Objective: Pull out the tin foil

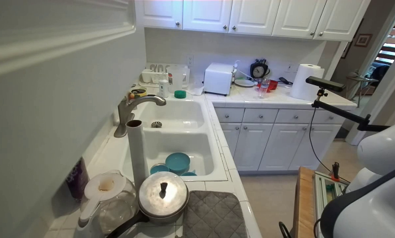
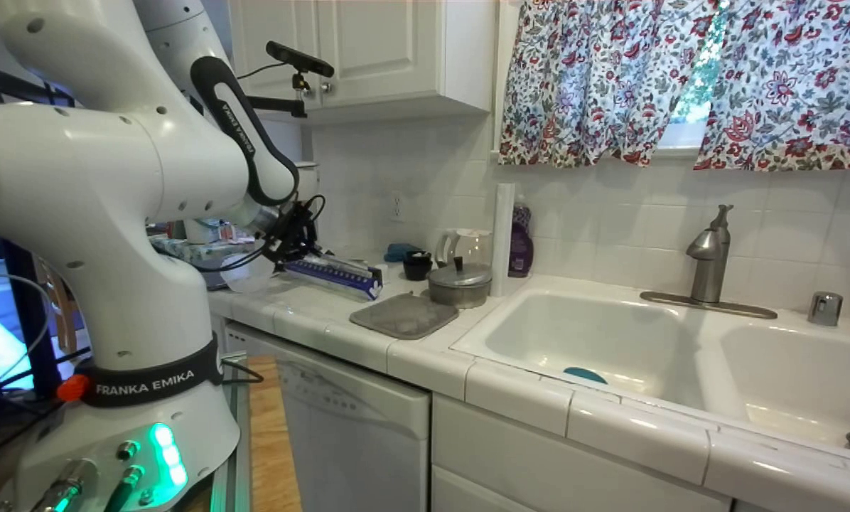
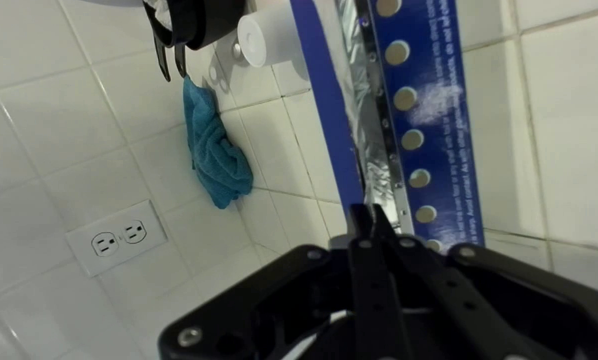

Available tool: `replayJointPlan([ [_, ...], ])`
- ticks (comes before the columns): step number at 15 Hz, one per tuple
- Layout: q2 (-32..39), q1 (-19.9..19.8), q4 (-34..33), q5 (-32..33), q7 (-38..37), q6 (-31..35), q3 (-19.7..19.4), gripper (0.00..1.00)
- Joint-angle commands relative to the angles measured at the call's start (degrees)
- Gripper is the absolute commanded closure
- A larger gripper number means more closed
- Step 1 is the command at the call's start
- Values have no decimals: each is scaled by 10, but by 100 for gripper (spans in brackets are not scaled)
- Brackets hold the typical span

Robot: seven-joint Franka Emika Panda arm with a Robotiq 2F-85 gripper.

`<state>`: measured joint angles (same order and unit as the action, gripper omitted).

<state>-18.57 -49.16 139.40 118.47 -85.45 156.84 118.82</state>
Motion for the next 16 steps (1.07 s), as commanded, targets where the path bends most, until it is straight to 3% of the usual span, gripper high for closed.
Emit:
replayJointPlan([
  [1, 26, 23, 4, -1, 25, -18, -18, 100],
  [16, 47, 83, 2, -2, 35, -56, -82, 100],
])
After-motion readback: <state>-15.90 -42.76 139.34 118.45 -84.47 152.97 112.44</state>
